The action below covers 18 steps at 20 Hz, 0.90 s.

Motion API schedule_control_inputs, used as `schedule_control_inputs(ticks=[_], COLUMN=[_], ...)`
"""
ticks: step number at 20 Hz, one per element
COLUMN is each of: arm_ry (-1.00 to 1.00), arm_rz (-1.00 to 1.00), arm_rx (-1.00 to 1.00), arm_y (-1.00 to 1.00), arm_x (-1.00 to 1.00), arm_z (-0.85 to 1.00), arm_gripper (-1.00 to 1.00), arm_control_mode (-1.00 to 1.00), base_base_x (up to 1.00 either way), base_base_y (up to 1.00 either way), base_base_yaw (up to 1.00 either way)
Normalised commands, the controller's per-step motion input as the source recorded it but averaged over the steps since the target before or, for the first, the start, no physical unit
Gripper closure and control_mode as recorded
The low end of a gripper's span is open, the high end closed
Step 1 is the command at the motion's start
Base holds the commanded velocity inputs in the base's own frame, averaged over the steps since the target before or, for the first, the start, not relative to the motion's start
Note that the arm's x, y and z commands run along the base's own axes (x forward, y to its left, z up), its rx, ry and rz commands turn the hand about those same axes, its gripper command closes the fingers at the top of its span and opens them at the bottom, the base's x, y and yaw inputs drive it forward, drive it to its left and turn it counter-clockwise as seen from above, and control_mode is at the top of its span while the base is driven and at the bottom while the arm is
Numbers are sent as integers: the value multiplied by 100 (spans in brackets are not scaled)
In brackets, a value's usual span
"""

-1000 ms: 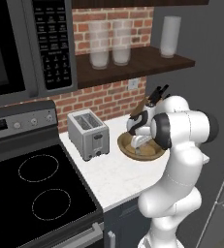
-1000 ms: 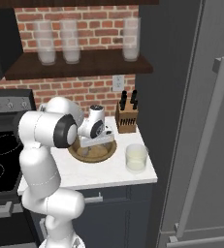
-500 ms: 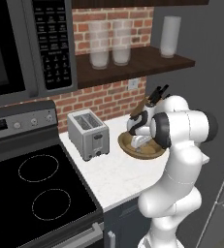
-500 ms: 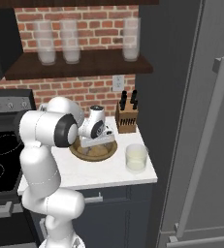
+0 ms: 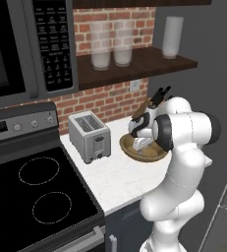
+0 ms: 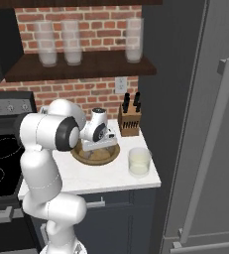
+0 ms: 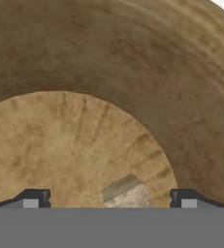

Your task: Grab a lemon wedge from the fridge and one ice cube from the ice bowl, and put them in the glass of lemonade.

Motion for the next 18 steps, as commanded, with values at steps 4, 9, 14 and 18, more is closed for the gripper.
schedule_control_inputs(ticks=[4,9,14,18], arm_ry=[0,0,0,0], arm_rz=[0,0,0,0], arm_rx=[0,0,0,0], arm_y=[0,0,0,0], arm_x=[0,0,0,0], arm_z=[0,-2,0,0], arm_gripper=[-100,100,100,100], arm_control_mode=[-100,-100,-100,-100], base_base_x=[0,0,0,0], base_base_y=[0,0,0,0], base_base_yaw=[0,0,0,0])
